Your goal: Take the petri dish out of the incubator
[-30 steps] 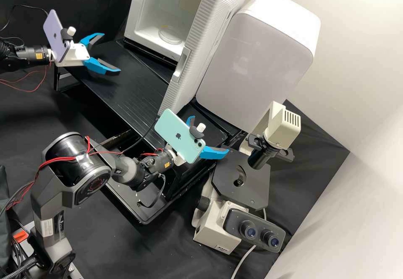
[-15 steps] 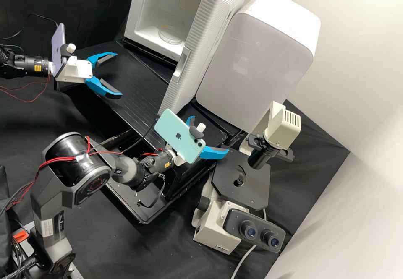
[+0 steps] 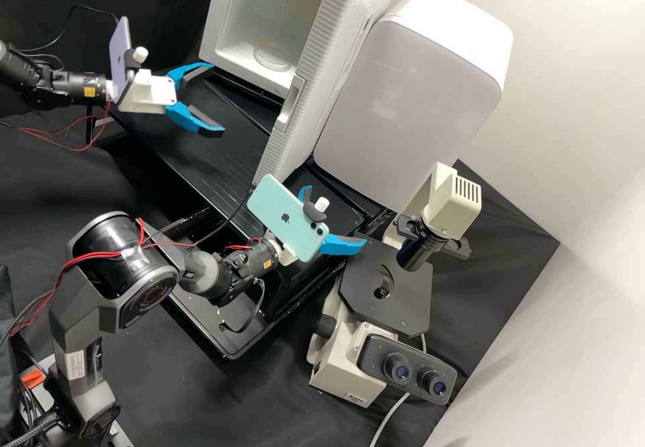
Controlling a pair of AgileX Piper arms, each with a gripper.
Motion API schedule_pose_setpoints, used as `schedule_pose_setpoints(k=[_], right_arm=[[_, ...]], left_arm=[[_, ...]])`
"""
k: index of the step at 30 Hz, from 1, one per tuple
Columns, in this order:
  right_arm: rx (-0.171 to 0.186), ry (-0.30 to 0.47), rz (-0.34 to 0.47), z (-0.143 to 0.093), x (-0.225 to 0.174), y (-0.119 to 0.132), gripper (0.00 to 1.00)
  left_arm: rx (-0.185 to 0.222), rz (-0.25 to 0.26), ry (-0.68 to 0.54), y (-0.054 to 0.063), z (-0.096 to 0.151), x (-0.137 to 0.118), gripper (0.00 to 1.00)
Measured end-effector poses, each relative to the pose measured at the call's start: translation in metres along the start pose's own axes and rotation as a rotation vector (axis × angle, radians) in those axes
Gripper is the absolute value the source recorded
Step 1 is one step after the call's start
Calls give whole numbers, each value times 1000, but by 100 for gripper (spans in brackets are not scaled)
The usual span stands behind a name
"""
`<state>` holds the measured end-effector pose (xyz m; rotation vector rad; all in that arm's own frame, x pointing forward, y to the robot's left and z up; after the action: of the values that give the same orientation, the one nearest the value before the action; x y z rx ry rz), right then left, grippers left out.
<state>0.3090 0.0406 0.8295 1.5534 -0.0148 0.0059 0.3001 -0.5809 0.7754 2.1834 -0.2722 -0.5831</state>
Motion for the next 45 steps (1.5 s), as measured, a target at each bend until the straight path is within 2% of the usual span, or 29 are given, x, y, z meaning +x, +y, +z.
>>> schedule_pose_setpoints(k=[4, 12, 20, 28, 30, 45], right_arm=[[0, 0, 0, 0, 0, 0, 100], [0, 0, 0, 0, 0, 0, 100], [0, 0, 0, 0, 0, 0, 100], [0, 0, 0, 0, 0, 0, 100], [0, 0, 0, 0, 0, 0, 100], [0, 0, 0, 0, 0, 0, 100]], left_arm=[[-33, -16, 25, 4, -6, 18, 100], [-51, -50, 49, 9, -13, 50, 100], [-67, -41, 61, 18, -14, 73, 100], [-136, -4, 104, 25, -21, 87, 100], [-156, -3, 119, 24, -23, 90, 100], [-182, -80, 213, 11, -46, 114, 100]])
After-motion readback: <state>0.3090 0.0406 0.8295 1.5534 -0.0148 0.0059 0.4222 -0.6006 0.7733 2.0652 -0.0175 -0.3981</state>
